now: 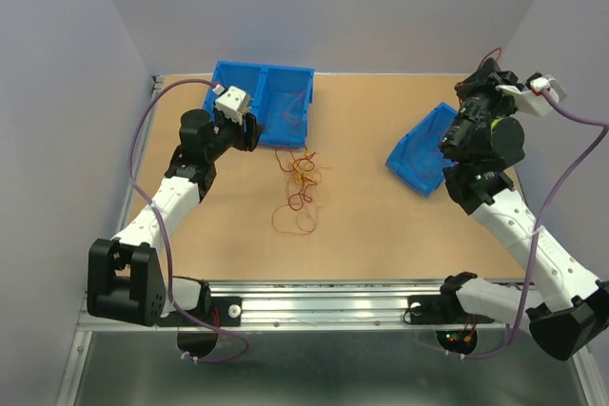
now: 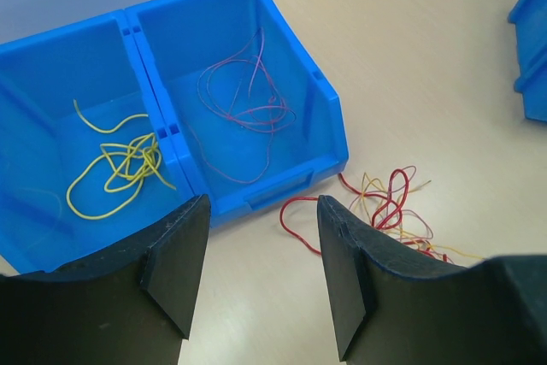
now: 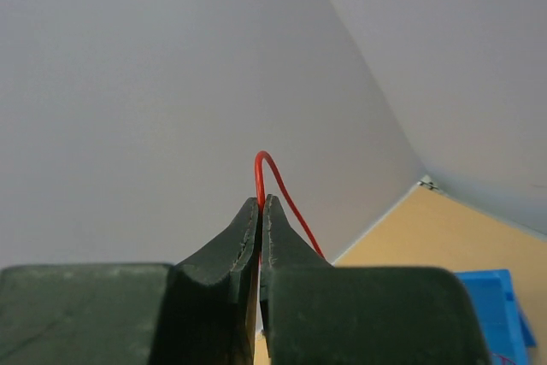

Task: Untangle the cables

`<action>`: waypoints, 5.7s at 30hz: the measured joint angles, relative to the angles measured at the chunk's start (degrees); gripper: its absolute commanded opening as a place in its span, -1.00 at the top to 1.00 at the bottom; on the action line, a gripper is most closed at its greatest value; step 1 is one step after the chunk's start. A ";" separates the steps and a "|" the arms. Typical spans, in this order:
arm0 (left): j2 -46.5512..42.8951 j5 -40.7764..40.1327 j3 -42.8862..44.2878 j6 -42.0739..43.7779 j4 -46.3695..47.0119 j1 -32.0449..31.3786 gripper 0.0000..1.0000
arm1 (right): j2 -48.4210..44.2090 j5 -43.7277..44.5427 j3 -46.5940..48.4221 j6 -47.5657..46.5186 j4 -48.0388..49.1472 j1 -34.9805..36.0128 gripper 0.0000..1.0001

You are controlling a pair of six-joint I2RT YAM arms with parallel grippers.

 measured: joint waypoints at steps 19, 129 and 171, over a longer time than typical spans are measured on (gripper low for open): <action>0.00 1.14 -0.07 -0.13 0.04 0.00 -0.27 | 8.24 -19.08 -8.28 33.27 -17.55 -27.10 0.99; 12.79 -0.76 7.76 14.19 -16.33 -17.90 1.00 | 17.44 -73.18 -47.10 25.03 13.35 1.31 -0.46; 3.19 15.89 6.45 19.37 -24.92 -26.51 1.00 | 17.16 -35.50 -54.73 20.70 37.88 22.01 -0.20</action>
